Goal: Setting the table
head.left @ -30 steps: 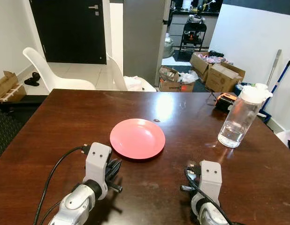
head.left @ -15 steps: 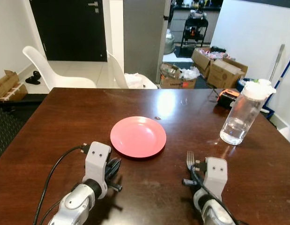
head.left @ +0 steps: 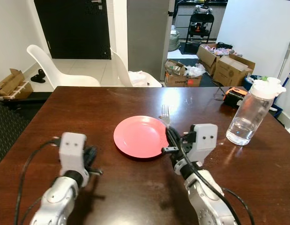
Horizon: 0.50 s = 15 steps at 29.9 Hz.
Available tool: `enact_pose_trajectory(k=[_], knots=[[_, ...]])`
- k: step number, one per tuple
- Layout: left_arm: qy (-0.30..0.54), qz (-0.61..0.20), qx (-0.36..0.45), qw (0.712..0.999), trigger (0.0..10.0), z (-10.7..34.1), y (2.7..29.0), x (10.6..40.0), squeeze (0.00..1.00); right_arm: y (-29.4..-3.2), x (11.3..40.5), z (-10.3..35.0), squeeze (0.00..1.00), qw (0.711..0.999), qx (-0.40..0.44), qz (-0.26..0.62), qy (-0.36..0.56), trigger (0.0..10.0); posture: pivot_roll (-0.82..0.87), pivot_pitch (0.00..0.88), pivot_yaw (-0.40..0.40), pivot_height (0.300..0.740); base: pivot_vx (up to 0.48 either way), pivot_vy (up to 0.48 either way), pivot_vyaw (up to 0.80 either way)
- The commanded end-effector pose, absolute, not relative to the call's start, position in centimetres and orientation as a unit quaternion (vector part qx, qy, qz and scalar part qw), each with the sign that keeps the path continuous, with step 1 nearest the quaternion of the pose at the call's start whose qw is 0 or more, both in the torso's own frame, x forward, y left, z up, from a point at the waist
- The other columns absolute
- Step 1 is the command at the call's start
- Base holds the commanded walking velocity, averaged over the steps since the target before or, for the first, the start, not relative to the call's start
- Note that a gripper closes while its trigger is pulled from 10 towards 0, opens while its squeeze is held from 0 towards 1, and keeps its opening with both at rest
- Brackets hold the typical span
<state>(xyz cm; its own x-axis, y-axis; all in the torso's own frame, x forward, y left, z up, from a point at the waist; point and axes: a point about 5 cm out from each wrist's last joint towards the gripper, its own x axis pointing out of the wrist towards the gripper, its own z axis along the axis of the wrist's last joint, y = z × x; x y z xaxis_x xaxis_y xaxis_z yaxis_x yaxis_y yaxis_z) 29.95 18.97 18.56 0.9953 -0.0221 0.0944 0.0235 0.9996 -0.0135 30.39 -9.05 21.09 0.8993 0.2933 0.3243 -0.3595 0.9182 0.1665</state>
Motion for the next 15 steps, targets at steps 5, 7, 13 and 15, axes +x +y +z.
enact_pose_trajectory(k=[5, 7, 13, 15], knots=[[-0.014, 0.011, -0.007, 1.000, 10.0, 16.8, 19.6, 28.8, 0.00, -9.3, 30.4, 19.2, 0.00, 0.974, 0.121, 0.154, -0.113, 10.0, 0.10, 0.101, 0.054, 0.740, 0.000, 0.000, 0.00], [-0.012, 0.014, -0.006, 1.000, 10.0, 16.4, 19.2, 28.6, 0.00, -9.4, 30.3, 18.7, 0.00, 0.975, 0.120, 0.152, -0.104, 10.0, 0.09, 0.099, 0.049, 0.740, 0.000, 0.000, 0.00], [-0.011, 0.011, -0.004, 1.000, 10.0, 16.3, 18.8, 28.7, 0.00, -9.4, 30.4, 18.5, 0.00, 0.975, 0.122, 0.154, -0.102, 10.0, 0.09, 0.093, 0.046, 0.740, 0.000, 0.000, 0.00], [-0.010, 0.012, -0.004, 1.000, 10.0, 16.3, 18.8, 28.7, 0.00, -9.4, 30.5, 18.5, 0.00, 0.975, 0.122, 0.153, -0.103, 10.0, 0.09, 0.092, 0.045, 0.740, 0.000, 0.000, 0.00]])
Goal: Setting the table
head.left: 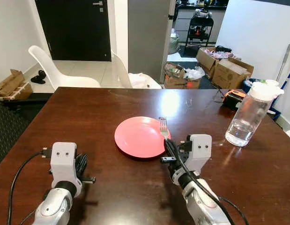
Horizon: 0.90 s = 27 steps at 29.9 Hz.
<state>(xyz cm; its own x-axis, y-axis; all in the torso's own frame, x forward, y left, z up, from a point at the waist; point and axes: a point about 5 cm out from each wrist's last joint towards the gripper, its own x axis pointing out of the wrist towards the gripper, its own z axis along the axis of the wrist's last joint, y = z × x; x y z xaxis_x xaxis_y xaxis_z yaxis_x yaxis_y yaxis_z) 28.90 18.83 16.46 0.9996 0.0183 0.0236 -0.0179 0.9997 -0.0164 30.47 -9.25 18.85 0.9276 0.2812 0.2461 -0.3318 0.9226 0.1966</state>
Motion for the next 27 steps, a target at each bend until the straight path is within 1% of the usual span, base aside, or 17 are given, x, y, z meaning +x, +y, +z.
enact_pose_trajectory(k=[1, 8, 27], knots=[[-0.010, 0.012, -0.005, 1.000, 10.0, 16.32, 18.74, 28.75, 0.00, -9.48, 30.56, 18.45, 0.00, 0.975, 0.121, 0.151, -0.104, 10.0, 0.08, 0.089, 0.042, 0.740, 0.000, 0.000, 0.00], [-0.011, 0.007, -0.006, 1.000, 10.0, 16.28, 18.43, 28.78, 0.00, -9.61, 30.60, 18.21, 0.00, 0.977, 0.118, 0.148, -0.101, 10.0, 0.07, 0.085, 0.040, 0.740, -0.038, 0.000, 0.00], [-0.008, 0.004, -0.006, 1.000, 10.0, 16.20, 18.30, 28.70, 0.00, -9.59, 30.53, 17.63, 0.00, 0.978, 0.116, 0.146, -0.093, 10.0, 0.07, 0.091, 0.044, 0.740, -0.423, 0.000, 0.00]])
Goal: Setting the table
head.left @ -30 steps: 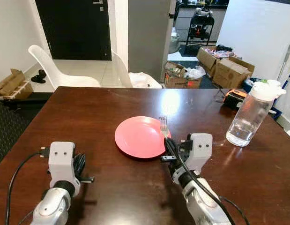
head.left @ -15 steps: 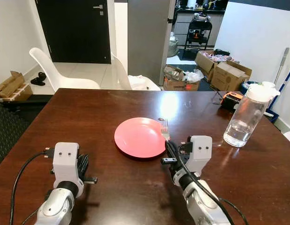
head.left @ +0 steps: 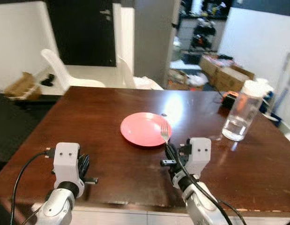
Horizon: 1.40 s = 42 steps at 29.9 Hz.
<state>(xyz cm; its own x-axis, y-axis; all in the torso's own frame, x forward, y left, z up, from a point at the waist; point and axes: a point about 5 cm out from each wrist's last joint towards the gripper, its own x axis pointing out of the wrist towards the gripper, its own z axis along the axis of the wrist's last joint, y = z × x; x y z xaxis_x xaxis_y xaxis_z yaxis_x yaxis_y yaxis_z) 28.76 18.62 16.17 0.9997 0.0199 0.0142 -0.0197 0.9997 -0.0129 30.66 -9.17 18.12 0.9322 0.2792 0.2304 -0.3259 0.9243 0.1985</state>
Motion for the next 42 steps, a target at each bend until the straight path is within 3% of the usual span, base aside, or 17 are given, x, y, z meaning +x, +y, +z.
enact_pose_trajectory(k=[1, 12, 42], knots=[[-0.008, 0.003, -0.006, 1.000, 10.0, 16.2, 18.3, 28.7, 0.00, -9.6, 30.5, 17.6, 0.00, 0.978, 0.117, 0.145, -0.093, 10.0, 0.07, 0.091, 0.044, 0.740, -0.420, 0.000, 0.00], [-0.008, 0.002, -0.006, 1.000, 10.0, 16.2, 18.3, 28.7, 0.00, -9.5, 30.5, 17.5, 0.00, 0.978, 0.122, 0.144, -0.090, 10.0, 0.08, 0.094, 0.047, 0.740, -0.374, 0.000, 0.00], [0.014, 0.004, 0.009, 1.000, 10.0, 14.9, 18.6, 28.6, 0.00, -9.9, 30.5, 16.3, 0.00, 0.977, 0.142, 0.143, -0.070, 10.0, 0.08, 0.095, 0.045, 0.740, 0.000, 0.000, 0.00]])
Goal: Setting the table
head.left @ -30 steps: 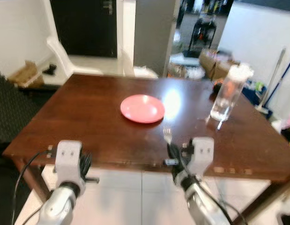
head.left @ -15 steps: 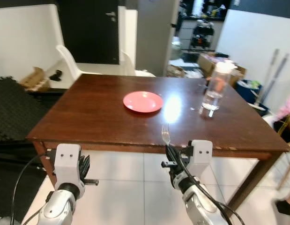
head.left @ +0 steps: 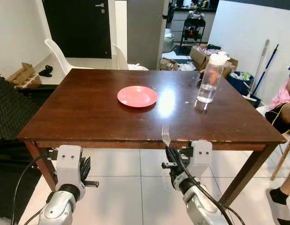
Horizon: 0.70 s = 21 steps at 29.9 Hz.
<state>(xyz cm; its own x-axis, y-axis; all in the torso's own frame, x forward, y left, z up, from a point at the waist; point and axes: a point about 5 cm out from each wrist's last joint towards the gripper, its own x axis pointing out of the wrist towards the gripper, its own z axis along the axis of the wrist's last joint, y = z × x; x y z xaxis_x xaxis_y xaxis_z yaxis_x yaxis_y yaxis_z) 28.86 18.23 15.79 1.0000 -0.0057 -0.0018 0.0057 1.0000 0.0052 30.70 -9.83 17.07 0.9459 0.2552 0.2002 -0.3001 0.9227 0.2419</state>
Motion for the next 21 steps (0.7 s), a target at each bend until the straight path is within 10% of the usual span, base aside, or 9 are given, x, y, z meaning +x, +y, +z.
enact_pose_trajectory(k=[1, 21], knots=[[0.016, 0.005, 0.009, 1.000, 10.0, 14.9, 18.6, 28.5, 0.00, -9.9, 30.5, 16.3, 0.00, 0.977, 0.143, 0.144, -0.070, 10.0, 0.08, 0.095, 0.045, 0.740, 0.000, 0.000, 0.00], [0.127, 0.051, 0.059, 0.989, 10.0, 8.2, 22.0, 26.3, 0.00, -13.9, 29.2, 6.5, 0.00, 0.993, 0.018, 0.070, 0.093, 10.0, 0.08, 0.109, 0.046, 0.740, 0.000, 0.000, 0.60]])
